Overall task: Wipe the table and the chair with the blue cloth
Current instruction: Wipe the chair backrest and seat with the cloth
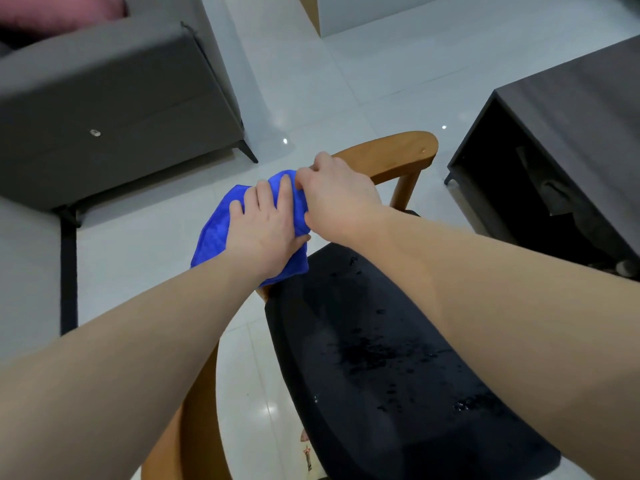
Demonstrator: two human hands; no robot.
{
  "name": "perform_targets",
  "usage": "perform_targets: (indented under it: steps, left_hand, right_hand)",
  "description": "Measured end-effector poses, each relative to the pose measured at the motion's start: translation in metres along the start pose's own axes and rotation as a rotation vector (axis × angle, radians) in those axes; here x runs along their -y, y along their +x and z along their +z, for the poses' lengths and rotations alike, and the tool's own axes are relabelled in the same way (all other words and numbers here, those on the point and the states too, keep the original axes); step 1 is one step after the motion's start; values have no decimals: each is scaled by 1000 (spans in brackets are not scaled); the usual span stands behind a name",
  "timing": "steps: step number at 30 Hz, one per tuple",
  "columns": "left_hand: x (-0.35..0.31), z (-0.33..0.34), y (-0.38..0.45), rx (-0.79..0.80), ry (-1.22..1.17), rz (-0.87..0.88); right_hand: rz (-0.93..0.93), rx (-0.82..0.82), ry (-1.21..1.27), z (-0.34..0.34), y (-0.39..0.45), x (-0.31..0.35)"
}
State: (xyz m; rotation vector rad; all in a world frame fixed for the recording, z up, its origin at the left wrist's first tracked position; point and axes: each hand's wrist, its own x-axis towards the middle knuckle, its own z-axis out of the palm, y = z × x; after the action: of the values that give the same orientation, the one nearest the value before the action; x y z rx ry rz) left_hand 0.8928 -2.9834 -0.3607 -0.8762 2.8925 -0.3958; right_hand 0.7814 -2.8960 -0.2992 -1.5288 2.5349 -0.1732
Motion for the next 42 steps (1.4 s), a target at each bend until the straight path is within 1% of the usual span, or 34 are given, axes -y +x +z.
perform_targets:
  steps: [7,15,20,27,34,37,42]
  left_hand:
    - [-11,-4,19,-17,-8,60]
    - [-31,-7,45,-45,-11,124]
    - [-45,-10,60,-55,-11,161]
    - [-75,-22,87,-49,-2,234]
    - [-107,-31,110,-74,10,310]
    - [-119,-33,118,-109,15,348]
    - [-134,-37,130,-142,-4,414]
  right_hand:
    - [-11,-101,-87,6,-2,-18]
    - [55,-43,-71,-6,8,-45]
    - [92,-37,-62,-12,14,-66]
    - [126,-91,-113,-15,19,-108]
    - [168,-8,-56,-22,20,-154]
    - [193,10,-27,-26,17,-168]
    - [279,55,88,-31,10,-187]
